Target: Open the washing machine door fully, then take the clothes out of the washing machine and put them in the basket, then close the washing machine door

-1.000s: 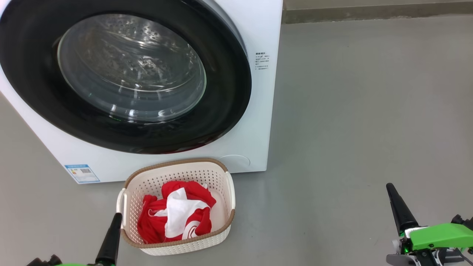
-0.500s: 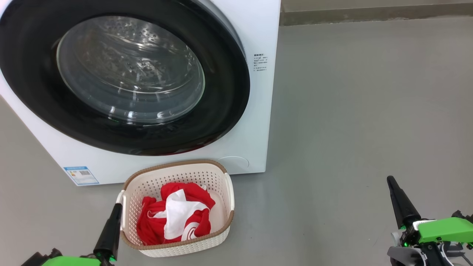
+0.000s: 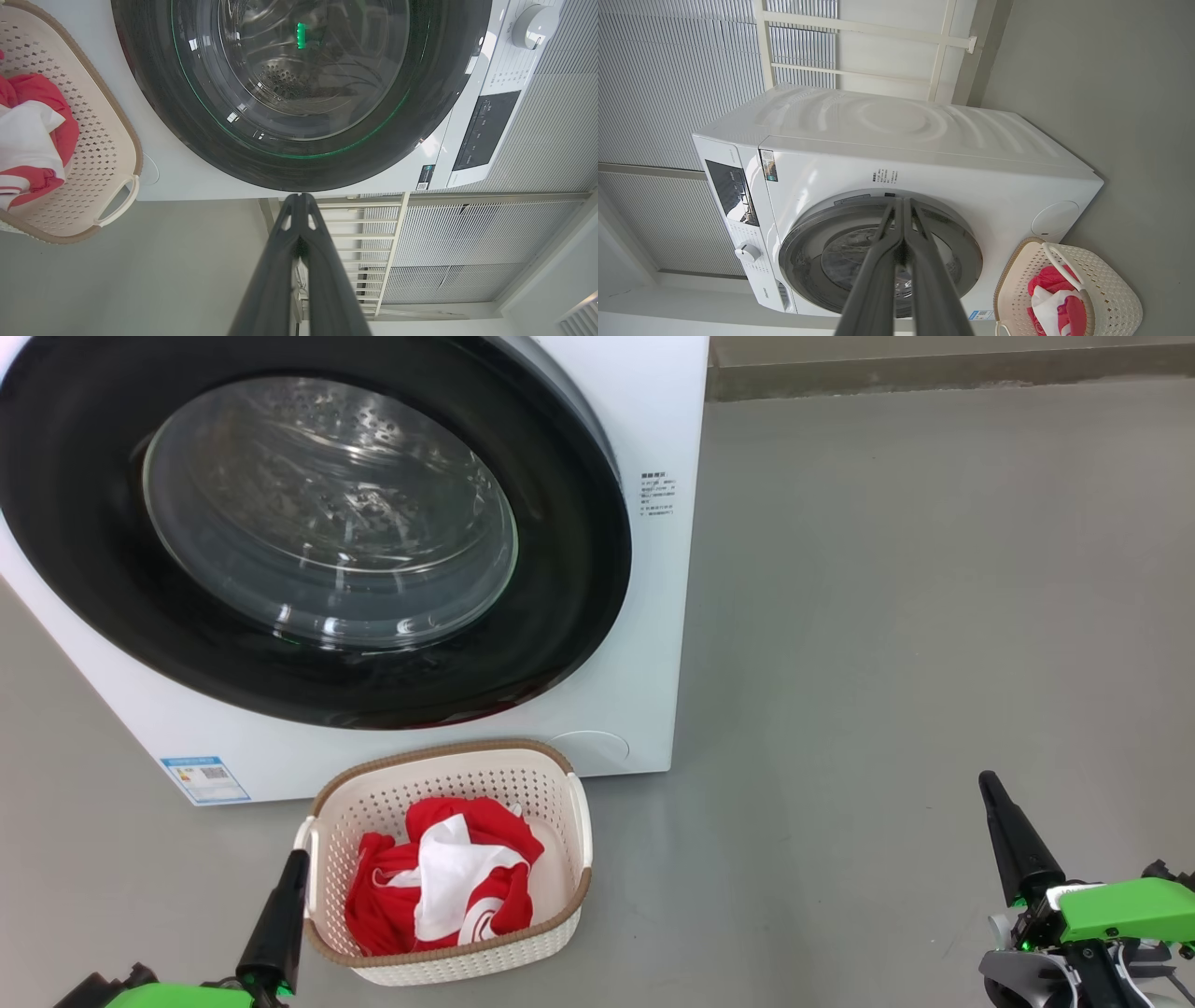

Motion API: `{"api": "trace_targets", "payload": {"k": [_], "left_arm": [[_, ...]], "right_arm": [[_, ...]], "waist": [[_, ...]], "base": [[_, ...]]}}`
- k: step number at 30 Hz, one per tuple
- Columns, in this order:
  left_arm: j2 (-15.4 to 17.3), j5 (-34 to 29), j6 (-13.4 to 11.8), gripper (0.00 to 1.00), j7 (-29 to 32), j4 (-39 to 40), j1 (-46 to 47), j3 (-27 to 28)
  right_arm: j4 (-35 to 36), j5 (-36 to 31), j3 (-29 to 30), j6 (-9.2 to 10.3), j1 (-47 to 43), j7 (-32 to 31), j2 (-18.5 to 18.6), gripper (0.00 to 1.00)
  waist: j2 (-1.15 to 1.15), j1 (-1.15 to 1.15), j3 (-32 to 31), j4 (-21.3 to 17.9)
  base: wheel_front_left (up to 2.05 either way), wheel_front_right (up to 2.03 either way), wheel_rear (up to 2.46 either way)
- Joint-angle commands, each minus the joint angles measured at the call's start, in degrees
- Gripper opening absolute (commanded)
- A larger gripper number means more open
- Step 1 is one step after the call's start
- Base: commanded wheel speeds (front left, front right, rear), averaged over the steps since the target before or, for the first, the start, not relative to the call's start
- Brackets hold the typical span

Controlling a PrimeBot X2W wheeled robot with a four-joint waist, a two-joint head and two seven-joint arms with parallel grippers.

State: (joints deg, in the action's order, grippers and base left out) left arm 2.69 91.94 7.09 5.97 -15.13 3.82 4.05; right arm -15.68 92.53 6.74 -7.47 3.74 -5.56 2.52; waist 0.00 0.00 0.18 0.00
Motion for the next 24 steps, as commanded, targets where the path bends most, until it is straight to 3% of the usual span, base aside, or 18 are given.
{"api": "trace_targets", "payload": {"k": [1, 24], "left_arm": [[0.5, 0.5, 0.4, 0.0, 0.2, 1.1, 2.3, 2.1], [0.4, 0.4, 0.4, 0.0, 0.3, 1.1, 2.3, 2.2]], "right_arm": [[1.7, 0.2, -0.9, -0.02, 2.4, -0.4, 0.9, 0.0], [1.7, 0.0, -0.7, -0.02, 2.4, -0.5, 0.7, 0.0]], "waist": [[0.0, 0.0, 0.0, 0.0], [0.0, 0.0, 0.0, 0.0]], "base": [[0.0, 0.0, 0.0], [0.0, 0.0, 0.0]]}}
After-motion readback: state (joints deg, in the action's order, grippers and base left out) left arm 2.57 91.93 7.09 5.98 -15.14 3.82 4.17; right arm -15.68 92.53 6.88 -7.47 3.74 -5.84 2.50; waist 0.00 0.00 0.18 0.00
